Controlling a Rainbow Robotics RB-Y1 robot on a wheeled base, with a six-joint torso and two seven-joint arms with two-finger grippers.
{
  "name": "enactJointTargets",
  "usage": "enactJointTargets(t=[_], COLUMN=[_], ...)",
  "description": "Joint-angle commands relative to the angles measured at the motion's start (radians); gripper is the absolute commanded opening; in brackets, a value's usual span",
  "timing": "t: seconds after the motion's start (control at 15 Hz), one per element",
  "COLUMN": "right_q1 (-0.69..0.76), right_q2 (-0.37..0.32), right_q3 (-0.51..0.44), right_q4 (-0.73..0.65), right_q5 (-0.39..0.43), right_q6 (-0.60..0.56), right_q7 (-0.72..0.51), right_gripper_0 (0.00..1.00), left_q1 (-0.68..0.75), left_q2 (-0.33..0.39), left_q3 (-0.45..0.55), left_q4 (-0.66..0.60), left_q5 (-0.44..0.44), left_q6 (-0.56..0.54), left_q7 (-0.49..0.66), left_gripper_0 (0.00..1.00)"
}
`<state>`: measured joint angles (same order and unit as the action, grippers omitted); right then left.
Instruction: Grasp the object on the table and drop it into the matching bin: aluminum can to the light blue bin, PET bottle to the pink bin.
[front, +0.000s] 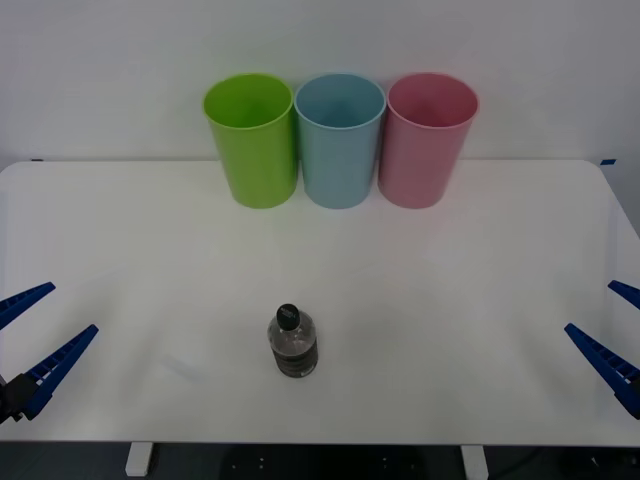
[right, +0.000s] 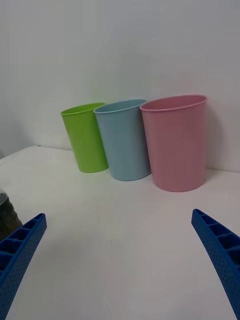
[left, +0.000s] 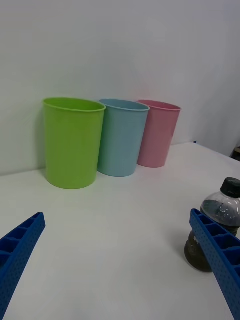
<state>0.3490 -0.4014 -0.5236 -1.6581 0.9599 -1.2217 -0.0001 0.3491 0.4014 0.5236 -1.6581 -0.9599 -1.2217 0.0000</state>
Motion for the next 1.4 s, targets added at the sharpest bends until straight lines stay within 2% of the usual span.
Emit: enactJointTargets(t=[0.07,0.13,0.4,1.0,1.4], right_q1=[0.0,0.011,0.025,0.027,0.016], right_q2=[0.0,0.029,0.029,-0.033,-0.063], right_q3=[0.0,-0.001,0.008,0.142,0.255], right_q4=[0.0,0.012,-0.006,-0.005,-0.005], right_q5=[0.0,-0.001,-0.01,-0.01,-0.01], right_q6=[0.0,0.002,0.019,0.031,0.039], right_q7=[0.0,0.0,0.0,0.035,0.111], right_gripper_0=[1.0,1.0,1.0,1.0,1.0], left_q1=[0.0,0.0,0.0,0.0,0.0], left_q2=[0.0,0.0,0.0,0.0,0.0], left_q3=[0.0,0.0,0.0,0.0,0.0], left_q4=[0.0,0.0,0.0,0.0,0.0], left_q5=[0.0,0.0,0.0,0.0,0.0], left_q6=[0.0,0.0,0.0,0.0,0.0], left_q7=[0.0,0.0,0.0,0.0,0.0], left_gripper_0=[1.0,1.0,1.0,1.0,1.0])
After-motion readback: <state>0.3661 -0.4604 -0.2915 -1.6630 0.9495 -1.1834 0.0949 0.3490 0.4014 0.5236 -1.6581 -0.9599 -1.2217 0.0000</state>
